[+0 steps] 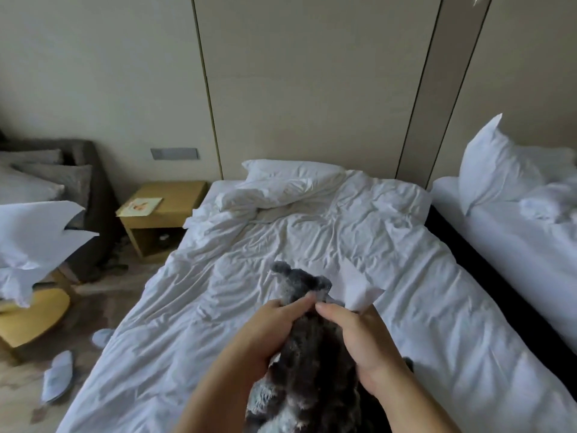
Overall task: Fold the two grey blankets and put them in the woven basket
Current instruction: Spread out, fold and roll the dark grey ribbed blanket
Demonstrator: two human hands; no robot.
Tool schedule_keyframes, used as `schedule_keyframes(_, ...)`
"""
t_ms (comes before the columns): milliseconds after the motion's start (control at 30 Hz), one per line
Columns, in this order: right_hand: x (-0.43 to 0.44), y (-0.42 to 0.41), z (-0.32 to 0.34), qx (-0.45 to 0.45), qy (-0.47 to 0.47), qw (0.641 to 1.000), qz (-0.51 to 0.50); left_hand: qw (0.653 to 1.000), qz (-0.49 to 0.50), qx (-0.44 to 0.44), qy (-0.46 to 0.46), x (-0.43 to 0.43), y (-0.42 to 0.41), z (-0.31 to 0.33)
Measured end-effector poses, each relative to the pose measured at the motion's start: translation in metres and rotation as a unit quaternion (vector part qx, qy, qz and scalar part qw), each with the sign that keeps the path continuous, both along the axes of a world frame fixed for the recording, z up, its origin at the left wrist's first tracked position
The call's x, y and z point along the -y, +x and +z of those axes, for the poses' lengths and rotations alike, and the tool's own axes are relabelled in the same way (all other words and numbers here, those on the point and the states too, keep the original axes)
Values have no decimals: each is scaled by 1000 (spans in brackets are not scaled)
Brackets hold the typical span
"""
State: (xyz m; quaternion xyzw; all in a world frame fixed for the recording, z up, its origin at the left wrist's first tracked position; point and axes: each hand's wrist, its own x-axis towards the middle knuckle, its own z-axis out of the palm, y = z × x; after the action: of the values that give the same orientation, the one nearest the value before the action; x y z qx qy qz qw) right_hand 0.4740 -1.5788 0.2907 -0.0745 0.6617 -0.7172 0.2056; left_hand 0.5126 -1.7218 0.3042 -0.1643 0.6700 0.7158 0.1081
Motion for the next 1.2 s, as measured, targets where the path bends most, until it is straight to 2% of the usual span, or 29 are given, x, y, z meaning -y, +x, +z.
schedule_keyframes(67, -4, 1, -1, 38, -30, 998, -41, 992, 54, -59, -100, -2, -2, -2)
schedule_keyframes(133, -6, 1, 0, 81, -71, 988, -108, 984, 108, -103, -100, -7, -3, 1)
schedule_keyframes(300, -25, -8, 15, 151, -158, 939, -264, 980, 155, -96, 85, -12, -4, 5)
schedule_keyframes(367, -29, -9, 19, 112, -164, 920, -338, 972, 150, -91, 155, -14, -3, 10)
schedule_keyframes(433, -24, -2, 21, 42, -124, 923, -362, 968, 134, -93, 191, -20, -4, 12)
schedule_keyframes(467, -19, 3, 21, -20, -87, 942, -322, 968, 123, -88, 198, -25, -3, 14)
schedule_keyframes(500, -13, 11, 21, -105, -42, 965, -236, 972, 106, -85, 192, -28, -3, 13)
schedule_keyframes(533, -7, 18, 21, -192, 5, 973, -128, 975, 91, -82, 184, -31, -4, 12)
schedule_keyframes(567, -5, 23, 18, -264, 51, 962, -46, 979, 85, -78, 170, -32, -5, 11)
schedule_keyframes(633, -5, 26, 17, -342, 103, 934, 28, 980, 74, -78, 166, -27, -4, 8)
schedule_keyframes(733, -9, 26, 17, -325, 117, 931, 119, 979, 56, -85, 176, -13, -1, 6)
schedule_keyframes(833, -13, 26, 18, -307, 142, 917, 212, 988, 74, -116, 73, -4, -4, 3)
schedule_keyframes(900, -25, 23, 20, -232, 124, 922, 286, 987, 72, -143, 6, 0, -3, 2)
schedule_keyframes(967, -36, 19, 24, -178, 34, 938, 294, 983, 68, -168, -12, 6, 0, 2)
schedule_keyframes(1033, -41, 12, 28, -173, -50, 967, 182, 980, 57, -186, -47, 13, 4, 5)
schedule_keyframes(1100, -38, 0, 30, -211, -30, 974, 74, 977, 26, -197, -82, 17, 6, 10)
schedule_keyframes(1133, -33, -5, 33, -241, 8, 968, 68, 974, 12, -203, -97, 18, 7, 14)
schedule_keyframes(1200, -20, -13, 46, -278, 72, 948, 141, 965, -27, -219, -144, 18, 7, 29)
